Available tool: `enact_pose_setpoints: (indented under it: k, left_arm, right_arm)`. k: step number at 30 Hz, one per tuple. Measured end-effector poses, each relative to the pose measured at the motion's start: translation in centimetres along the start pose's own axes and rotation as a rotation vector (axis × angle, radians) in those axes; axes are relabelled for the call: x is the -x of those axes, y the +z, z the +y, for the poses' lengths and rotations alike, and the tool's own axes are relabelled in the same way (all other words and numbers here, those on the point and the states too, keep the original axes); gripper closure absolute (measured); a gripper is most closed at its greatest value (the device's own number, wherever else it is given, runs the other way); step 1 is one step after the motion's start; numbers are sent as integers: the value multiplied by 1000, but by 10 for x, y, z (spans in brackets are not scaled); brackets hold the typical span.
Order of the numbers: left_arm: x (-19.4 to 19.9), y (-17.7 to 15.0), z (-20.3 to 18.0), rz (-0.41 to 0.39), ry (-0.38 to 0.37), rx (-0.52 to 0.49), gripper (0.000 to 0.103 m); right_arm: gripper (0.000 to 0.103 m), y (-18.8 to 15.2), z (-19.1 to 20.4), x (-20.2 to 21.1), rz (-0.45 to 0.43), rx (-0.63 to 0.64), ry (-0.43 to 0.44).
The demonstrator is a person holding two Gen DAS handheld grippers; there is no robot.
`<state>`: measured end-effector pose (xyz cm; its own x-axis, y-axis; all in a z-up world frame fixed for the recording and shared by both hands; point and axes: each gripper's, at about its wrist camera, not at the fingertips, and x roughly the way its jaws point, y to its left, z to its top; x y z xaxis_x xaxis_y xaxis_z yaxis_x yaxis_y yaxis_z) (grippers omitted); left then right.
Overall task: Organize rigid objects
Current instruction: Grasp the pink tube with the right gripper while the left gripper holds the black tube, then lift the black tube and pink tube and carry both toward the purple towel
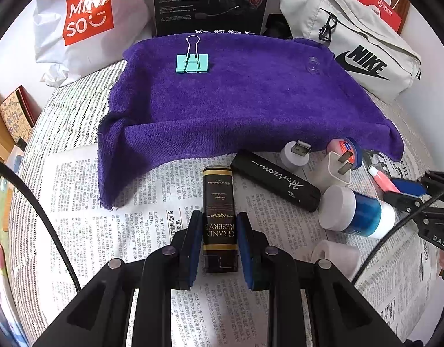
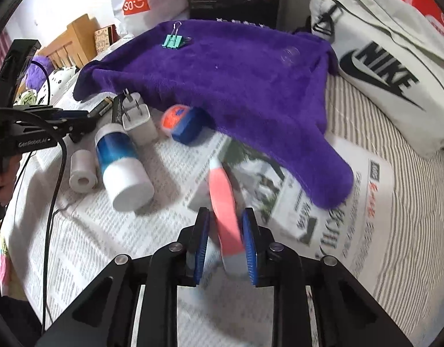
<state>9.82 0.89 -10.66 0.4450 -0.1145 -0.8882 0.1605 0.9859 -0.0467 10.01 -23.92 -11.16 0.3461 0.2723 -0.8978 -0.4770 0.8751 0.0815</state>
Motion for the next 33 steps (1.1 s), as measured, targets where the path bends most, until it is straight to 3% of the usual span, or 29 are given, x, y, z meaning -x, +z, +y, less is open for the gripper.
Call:
enact_pose_setpoints:
  k: [7, 14, 30, 33]
  left_arm:
    - [3, -4, 1, 2, -20, -4, 80]
    - [4, -3, 1, 3, -28, 0, 80]
    - [-3, 5, -10, -12, 10, -39, 74]
    - [-3, 5, -8, -15, 8, -39, 80]
  right_arm:
    - [86, 1, 4, 2, 29, 19, -15]
    - [86, 1, -15, 2, 38, -105, -81]
    - [85, -11, -10, 3, -98, -186, -127]
    - [85, -12, -10, 4, -95, -183, -128]
